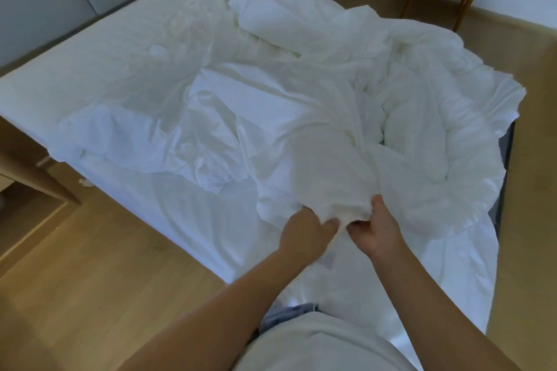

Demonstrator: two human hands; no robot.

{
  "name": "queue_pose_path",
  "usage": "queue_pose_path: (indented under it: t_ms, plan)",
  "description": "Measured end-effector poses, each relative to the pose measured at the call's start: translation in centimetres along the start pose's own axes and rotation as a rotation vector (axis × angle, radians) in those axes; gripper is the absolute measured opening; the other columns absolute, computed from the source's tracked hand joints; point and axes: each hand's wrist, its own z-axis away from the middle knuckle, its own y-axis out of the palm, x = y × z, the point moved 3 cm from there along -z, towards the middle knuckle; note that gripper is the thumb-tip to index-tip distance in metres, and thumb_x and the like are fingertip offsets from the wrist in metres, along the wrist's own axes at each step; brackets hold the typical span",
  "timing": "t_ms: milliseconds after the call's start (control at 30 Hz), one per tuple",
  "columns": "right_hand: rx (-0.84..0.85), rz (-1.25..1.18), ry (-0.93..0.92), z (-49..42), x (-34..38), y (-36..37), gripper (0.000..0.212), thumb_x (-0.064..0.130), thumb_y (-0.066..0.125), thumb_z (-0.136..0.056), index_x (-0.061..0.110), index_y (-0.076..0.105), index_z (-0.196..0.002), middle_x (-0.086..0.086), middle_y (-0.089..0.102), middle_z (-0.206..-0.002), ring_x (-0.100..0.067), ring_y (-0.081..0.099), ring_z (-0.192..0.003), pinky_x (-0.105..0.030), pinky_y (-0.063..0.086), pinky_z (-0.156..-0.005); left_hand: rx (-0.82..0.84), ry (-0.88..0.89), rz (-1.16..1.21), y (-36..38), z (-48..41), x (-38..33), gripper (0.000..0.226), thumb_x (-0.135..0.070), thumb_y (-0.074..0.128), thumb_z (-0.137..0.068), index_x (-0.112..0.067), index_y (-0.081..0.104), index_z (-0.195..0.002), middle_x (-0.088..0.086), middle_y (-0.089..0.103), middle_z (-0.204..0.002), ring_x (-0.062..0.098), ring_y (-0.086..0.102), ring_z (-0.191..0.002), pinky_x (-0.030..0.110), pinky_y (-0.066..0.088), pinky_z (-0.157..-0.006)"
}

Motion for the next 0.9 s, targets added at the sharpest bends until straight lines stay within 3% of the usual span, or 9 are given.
queue_pose_path:
  t_ms: [100, 167, 333, 433, 533, 600, 667, 767, 900]
  plan:
    - [0.168, 0.24, 0.152, 0.7, -1.1, 0.0, 0.049, 0.047, 0.056, -0.088, 0.013, 0.059, -0.123, -0.013, 0.065, -0.12, -0.03, 0.061, -0.111, -0.043, 0.048, -0.093, 0.047, 0.208, -0.389, 2.2, 2.4, -1.4, 0.044, -0.024, 0.046, -0.096, -0.003, 0.039, -0.133, 0.015, 0.06, -0.114, 0.032, 0.061, -0.1, 0.036, 0.047, -0.082]
    - [0.15, 0.409, 0.207, 1.0, -1.4, -0.3, 0.04, 0.037, 0.064, -0.083, 0.01, 0.065, -0.113, -0.013, 0.07, -0.108, -0.028, 0.067, -0.1, -0.04, 0.05, -0.089, 0.067, 0.274, -0.463, 3.4, 3.6, -2.3, 0.034, -0.015, 0.043, -0.096, -0.002, 0.043, -0.128, 0.016, 0.061, -0.111, 0.032, 0.062, -0.096, 0.037, 0.048, -0.081]
    - [-0.037, 0.782, -0.064, 0.5, -0.6, -1.0, 0.019, 0.013, 0.064, -0.088, 0.004, 0.065, -0.105, -0.007, 0.071, -0.079, -0.018, 0.069, -0.065, -0.026, 0.053, -0.052, 0.181, 0.031, 0.085, 1.2, 2.1, -1.5, 0.025, -0.041, 0.063, -0.086, -0.016, 0.06, -0.089, -0.001, 0.063, -0.082, 0.019, 0.063, -0.082, 0.032, 0.05, -0.075]
    - [0.113, 1.197, -0.271, 0.6, -2.0, 0.3, 0.022, 0.018, 0.066, -0.087, 0.018, 0.063, -0.108, 0.001, 0.07, -0.092, -0.007, 0.064, -0.073, -0.016, 0.048, -0.054, -0.043, -0.21, 0.352, -0.5, -0.2, 0.4, 0.044, -0.052, 0.067, -0.079, -0.017, 0.057, -0.103, 0.001, 0.064, -0.102, 0.021, 0.062, -0.099, 0.033, 0.049, -0.088]
    - [0.386, 1.534, -0.203, 0.0, -2.6, 1.4, 0.011, 0.029, 0.07, -0.083, 0.02, 0.067, -0.089, 0.009, 0.066, -0.079, -0.001, 0.06, -0.07, -0.009, 0.044, -0.059, -0.256, -0.198, 0.068, -2.7, -2.8, 2.0, 0.045, -0.038, 0.054, -0.093, -0.002, 0.053, -0.121, 0.018, 0.06, -0.12, 0.031, 0.055, -0.114, 0.031, 0.039, -0.091]
    - [0.114, 1.466, -0.391, -1.5, 0.4, 1.6, 0.032, 0.038, 0.067, -0.084, 0.011, 0.062, -0.069, 0.004, 0.057, -0.062, -0.009, 0.053, -0.06, -0.022, 0.042, -0.059, -0.364, -0.13, 0.015, -4.9, -3.8, 3.1, 0.036, -0.031, 0.046, -0.098, 0.001, 0.061, -0.107, 0.021, 0.064, -0.108, 0.035, 0.058, -0.106, 0.033, 0.039, -0.082]
    - [-0.155, 1.16, -0.489, -3.0, 3.2, 1.7, 0.029, 0.038, 0.059, -0.088, 0.013, 0.056, -0.076, 0.001, 0.053, -0.069, -0.016, 0.051, -0.068, -0.03, 0.04, -0.066, -0.43, -0.056, -0.076, -7.2, -4.1, 3.9, 0.04, -0.03, 0.04, -0.1, 0.004, 0.059, -0.092, 0.022, 0.064, -0.093, 0.036, 0.059, -0.092, 0.033, 0.036, -0.071]
    - [-0.095, 1.013, -0.307, -5.0, 2.6, 3.6, 0.033, 0.036, 0.056, -0.092, 0.014, 0.052, -0.115, 0.002, 0.053, -0.098, -0.015, 0.051, -0.09, -0.028, 0.043, -0.078, -0.438, -0.009, -0.201, -9.8, -5.1, 3.9, 0.043, -0.032, 0.035, -0.101, -0.001, 0.052, -0.077, 0.015, 0.06, -0.075, 0.037, 0.057, -0.083, 0.034, 0.034, -0.066]
    - [0.097, 0.983, -0.252, -5.5, -0.1, 8.6, 0.035, 0.025, 0.059, -0.091, 0.012, 0.053, -0.123, 0.004, 0.06, -0.095, -0.008, 0.058, -0.079, -0.019, 0.048, -0.063, -0.397, -0.034, -0.266, -12.2, -6.2, 2.8, 0.047, -0.036, 0.033, -0.102, -0.008, 0.041, -0.064, 0.011, 0.055, -0.07, 0.037, 0.055, -0.084, 0.033, 0.032, -0.066]
